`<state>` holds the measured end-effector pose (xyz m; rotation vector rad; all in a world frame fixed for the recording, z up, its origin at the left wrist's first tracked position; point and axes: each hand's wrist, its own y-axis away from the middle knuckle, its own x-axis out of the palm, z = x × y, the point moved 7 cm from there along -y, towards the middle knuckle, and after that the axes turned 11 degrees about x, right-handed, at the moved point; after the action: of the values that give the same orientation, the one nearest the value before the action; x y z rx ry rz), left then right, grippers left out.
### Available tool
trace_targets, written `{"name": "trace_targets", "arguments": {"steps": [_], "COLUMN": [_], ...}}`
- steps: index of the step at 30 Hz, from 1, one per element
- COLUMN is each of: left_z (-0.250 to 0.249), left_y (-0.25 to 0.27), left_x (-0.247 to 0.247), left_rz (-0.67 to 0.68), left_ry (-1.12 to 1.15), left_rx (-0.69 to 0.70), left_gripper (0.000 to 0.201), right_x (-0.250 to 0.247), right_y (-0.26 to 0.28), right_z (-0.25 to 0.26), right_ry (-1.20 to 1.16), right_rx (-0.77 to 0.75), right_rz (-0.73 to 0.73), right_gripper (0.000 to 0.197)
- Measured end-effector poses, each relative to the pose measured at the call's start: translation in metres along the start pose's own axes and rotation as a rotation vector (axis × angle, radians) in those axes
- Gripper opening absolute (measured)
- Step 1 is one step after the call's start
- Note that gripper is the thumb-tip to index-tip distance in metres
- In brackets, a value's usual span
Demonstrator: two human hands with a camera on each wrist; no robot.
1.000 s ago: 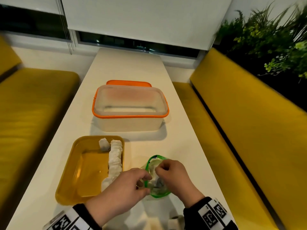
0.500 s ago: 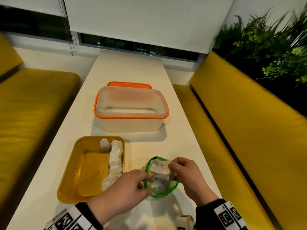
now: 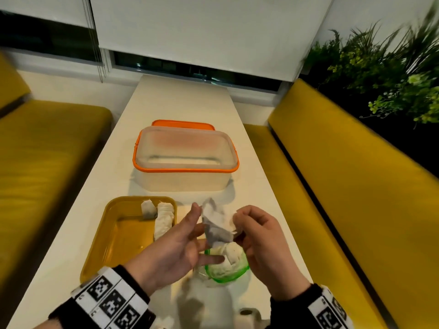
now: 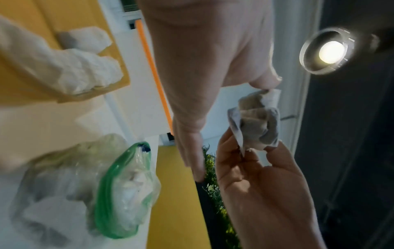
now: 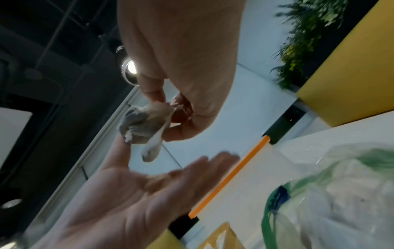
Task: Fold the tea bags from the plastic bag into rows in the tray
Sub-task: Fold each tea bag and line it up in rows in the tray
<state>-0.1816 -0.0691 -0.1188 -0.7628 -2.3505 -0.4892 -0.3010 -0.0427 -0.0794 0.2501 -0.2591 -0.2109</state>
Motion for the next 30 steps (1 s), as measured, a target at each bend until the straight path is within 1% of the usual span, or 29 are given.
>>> {"name": "trace_targets", "arguments": {"steps": [1,3,6,7,9,11,13,15,17,19,20,22,25,27,30], "left_z": [0.000,-0.002,-0.007,-0.009,-0.015,-0.020,-0.024,-0.031,-0.037,-0.042,-0.044,-0.047,-0.051,-0.051,-0.049], "left_y": [0.003,0.009,0.018,0.022,0.030,0.037,0.043,0.048,0.054,0.058,0.062,0.067,0.075,0.078,0.079], "left_x": [0.003,0.002,-0.012,-0.016,-0.021,-0.026,-0.035,-0.046,-0.054,-0.060,-0.063,-0.064,-0.066,-0.070,-0.075], "left_rz": [0.051,0.114,0.124,0.131,0.136,0.100,0.003,-0.083,-0.145,-0.182,-0.190,-0.157,-0.113,-0.124,-0.177], "left_ry": [0.085,0.193,0.211,0.215,0.217,0.165,0.099,0.057,-0.005,-0.067,-0.072,-0.009,0.085,0.076,0.031], "left_rx": [-0.027,-0.062,-0.054,-0.044,-0.025,-0.009,0.016,0.072,0.132,0.161,0.169,0.168,0.167,0.175,0.199], "left_gripper": [0.077,0.079,0.081,0.080,0.074,0.061,0.045,0.043,0.043,0.045,0.045,0.043,0.037,0.037,0.037], "right_x": [0.008,0.019,0.030,0.033,0.042,0.053,0.059,0.065,0.074,0.084,0.088,0.095,0.096,0.096,0.098], "right_y": [0.002,0.004,0.006,0.006,0.007,0.007,0.005,0.003,0.004,0.006,0.007,0.009,0.008,0.007,0.009], "right_z": [-0.002,-0.009,-0.013,-0.014,-0.014,-0.014,-0.016,-0.021,-0.026,-0.028,-0.029,-0.025,-0.025,-0.026,-0.028], "right_ry": [0.040,0.181,0.507,0.583,0.650,0.616,0.524,0.510,0.567,0.593,0.590,0.553,0.556,0.567,0.559], "right_rx": [0.000,-0.012,-0.093,-0.116,-0.152,-0.156,-0.128,-0.116,-0.106,-0.093,-0.092,-0.099,-0.092,-0.081,-0.078], "right_rz": [0.019,0.012,-0.088,-0.112,-0.121,-0.106,-0.106,-0.102,-0.067,-0.029,-0.008,0.022,0.028,0.029,0.026], "right_gripper": [0.009,0.013,0.013,0.012,0.011,0.012,0.018,0.018,0.030,0.034,0.034,0.025,0.019,0.017,0.012]}}
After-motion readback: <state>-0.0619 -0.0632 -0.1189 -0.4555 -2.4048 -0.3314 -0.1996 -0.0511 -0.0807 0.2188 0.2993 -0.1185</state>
